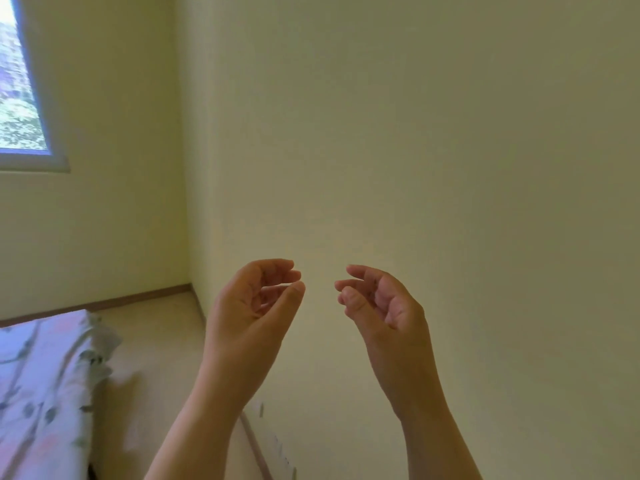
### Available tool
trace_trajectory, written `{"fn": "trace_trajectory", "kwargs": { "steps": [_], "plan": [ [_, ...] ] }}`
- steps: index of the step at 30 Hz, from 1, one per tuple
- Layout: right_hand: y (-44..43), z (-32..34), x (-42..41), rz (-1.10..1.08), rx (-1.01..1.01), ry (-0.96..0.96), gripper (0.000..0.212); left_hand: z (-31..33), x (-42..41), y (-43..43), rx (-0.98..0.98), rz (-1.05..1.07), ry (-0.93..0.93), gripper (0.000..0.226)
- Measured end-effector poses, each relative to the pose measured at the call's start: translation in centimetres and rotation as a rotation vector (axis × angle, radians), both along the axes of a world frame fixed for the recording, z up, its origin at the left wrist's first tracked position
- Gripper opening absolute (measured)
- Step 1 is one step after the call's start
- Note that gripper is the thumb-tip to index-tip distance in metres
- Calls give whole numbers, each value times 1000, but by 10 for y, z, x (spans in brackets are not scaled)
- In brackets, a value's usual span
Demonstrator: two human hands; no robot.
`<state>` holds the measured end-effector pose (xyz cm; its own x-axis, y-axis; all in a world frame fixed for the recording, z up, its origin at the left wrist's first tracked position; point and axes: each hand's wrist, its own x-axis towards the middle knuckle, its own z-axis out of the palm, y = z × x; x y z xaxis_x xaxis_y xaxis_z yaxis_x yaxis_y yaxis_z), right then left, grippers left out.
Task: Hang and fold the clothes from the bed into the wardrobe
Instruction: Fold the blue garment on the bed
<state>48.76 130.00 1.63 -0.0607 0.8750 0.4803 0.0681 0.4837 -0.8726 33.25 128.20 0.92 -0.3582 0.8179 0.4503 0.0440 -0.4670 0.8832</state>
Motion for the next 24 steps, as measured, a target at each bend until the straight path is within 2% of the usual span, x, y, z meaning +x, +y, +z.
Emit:
{"fn": "trace_trajectory", "kwargs": {
  "steps": [10, 17, 24],
  "plan": [
    [112, -12, -53, 387, -33, 8, 20, -13, -34, 50, -83, 413, 79, 19],
    [148, -33, -144, 593, -43, -30, 20, -27, -97, 56, -147, 641, 114, 16],
    [190, -38, -255, 740, -27, -78, 20, -38, -192, 83, -173, 761, 94, 17]
  ]
}}
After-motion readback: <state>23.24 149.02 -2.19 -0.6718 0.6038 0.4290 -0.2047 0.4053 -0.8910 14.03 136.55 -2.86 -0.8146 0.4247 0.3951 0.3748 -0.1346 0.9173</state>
